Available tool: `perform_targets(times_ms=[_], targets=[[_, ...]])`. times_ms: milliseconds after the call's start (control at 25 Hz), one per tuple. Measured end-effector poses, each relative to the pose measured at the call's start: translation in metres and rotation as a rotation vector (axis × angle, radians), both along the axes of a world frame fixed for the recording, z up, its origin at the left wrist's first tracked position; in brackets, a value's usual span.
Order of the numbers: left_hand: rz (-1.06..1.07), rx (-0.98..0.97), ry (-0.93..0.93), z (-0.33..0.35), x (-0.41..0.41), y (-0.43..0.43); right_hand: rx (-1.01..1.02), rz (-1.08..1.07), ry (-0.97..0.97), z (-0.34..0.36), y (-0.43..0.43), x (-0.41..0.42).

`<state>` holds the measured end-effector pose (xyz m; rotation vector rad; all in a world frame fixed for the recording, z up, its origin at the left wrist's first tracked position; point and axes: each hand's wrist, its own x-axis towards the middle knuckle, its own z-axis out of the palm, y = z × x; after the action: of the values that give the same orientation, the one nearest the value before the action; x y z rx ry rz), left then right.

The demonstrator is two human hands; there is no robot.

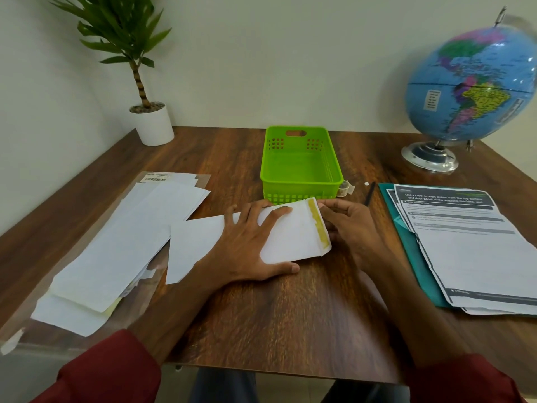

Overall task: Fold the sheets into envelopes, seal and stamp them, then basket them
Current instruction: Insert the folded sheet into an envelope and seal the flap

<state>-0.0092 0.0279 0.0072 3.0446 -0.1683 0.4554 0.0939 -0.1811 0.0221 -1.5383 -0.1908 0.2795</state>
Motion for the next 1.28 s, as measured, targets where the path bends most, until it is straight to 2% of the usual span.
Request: perform_targets(times_ms=[120, 240, 480, 800, 1120, 1280], targets=[[-0.013, 0.018, -0.022, 0.000, -0.002, -0.001, 0.012, 0.060, 0.069, 0.003, 0.000, -0.003], [0.006, 0.018, -0.058, 0.001, -0.003, -0.002, -0.070, 0.138, 0.100, 0.005, 0.002, -0.006], [0.050, -0.008, -0.167, 0.003, -0.004, -0.004, -0.192, 0.258, 0.046, 0.007, 0.005, -0.008], [0.072, -0.006, -0.201, 0.011, -0.002, -0.002, -0.095, 0.337, 0.097, 0.019, 0.004, -0.014], [-0.064, 0.126, -0.164, 0.007, -0.002, -0.022, 0.131, 0.343, 0.288, 0.018, 0.004, -0.013], [-0.135, 0.140, -0.188, 0.002, 0.000, -0.024, 0.136, 0.310, 0.308, 0.016, 0.002, -0.010]])
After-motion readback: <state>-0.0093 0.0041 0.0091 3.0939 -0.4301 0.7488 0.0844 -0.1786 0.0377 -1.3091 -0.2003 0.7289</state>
